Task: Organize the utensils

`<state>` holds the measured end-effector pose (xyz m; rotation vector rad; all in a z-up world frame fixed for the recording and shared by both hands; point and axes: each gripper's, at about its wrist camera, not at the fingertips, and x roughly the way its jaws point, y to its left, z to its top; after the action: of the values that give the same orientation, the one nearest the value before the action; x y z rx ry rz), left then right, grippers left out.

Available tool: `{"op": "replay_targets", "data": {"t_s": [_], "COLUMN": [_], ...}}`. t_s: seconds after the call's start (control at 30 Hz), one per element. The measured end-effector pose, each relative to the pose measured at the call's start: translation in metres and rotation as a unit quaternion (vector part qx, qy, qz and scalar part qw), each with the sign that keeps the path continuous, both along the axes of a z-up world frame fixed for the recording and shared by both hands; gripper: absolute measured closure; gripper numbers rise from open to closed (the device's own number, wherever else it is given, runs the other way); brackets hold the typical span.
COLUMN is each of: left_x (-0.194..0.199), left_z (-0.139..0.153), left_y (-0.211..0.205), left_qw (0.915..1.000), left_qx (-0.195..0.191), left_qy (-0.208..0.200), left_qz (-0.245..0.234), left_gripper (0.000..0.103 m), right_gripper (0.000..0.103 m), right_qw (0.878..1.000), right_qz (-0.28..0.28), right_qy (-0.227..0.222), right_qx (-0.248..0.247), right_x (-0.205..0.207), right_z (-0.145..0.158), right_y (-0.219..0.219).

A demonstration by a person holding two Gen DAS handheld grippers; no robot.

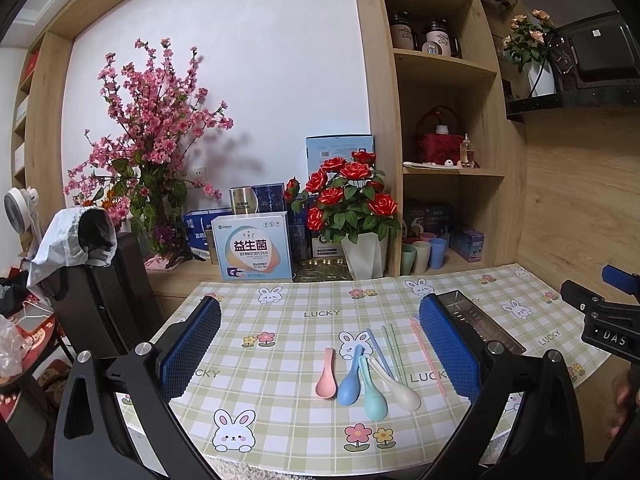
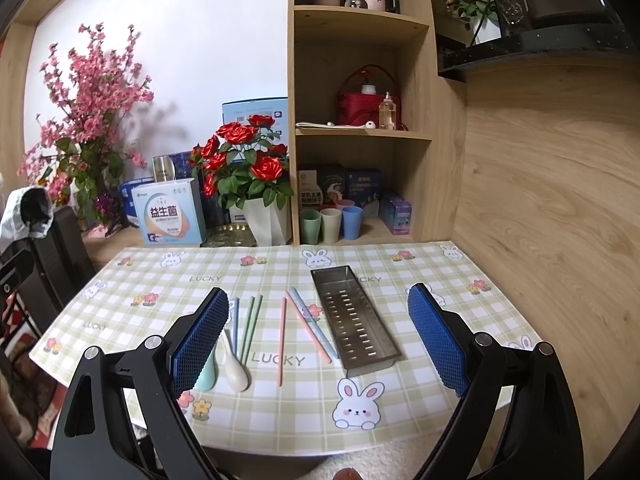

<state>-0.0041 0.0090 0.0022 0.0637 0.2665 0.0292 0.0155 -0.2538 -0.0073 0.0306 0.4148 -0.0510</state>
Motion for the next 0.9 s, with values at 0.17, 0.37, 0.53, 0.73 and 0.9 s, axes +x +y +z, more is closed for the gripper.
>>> {"op": "replay_targets", "data": {"t_s": [0.17, 0.37, 0.53, 0.73, 0.9], "left_x": [0.0, 0.0, 0.002, 0.002, 0.014], "left_z": [0.0, -0.001, -0.001, -0.003, -0.002], "left_y": [0.0, 0.001, 0.002, 0.004, 0.011], "left_qw": [1.0, 1.0, 0.9999, 0.9995, 0.9995], "left_qx": [-0.001, -0.003, -0.009, -0.019, -0.023], "left_qy": [0.0, 0.0, 0.003, 0.003, 0.015], "left_qz": [0.0, -0.005, -0.007, -0.026, -0.018], "left_gripper": [0.006, 0.006, 0.006, 0.006, 0.006], "right_gripper": [0.015, 0.015, 0.015, 0.015, 0.015], "right_qw": [1.0, 1.0, 1.0, 1.0, 0.998], "right_qz": [0.0, 0.0, -0.002, 0.008, 0.034], "right_qy": [-0.001, 0.0, 0.002, 0.008, 0.027], "right_qx": [0.0, 0.0, 0.0, 0.011, 0.038], "right_x": [0.0, 0.001, 0.002, 0.005, 0.017], "right_z": [0.0, 0.001, 0.002, 0.004, 0.0], "right_y": [0.0, -0.001, -0.003, -0.006, -0.012]}}
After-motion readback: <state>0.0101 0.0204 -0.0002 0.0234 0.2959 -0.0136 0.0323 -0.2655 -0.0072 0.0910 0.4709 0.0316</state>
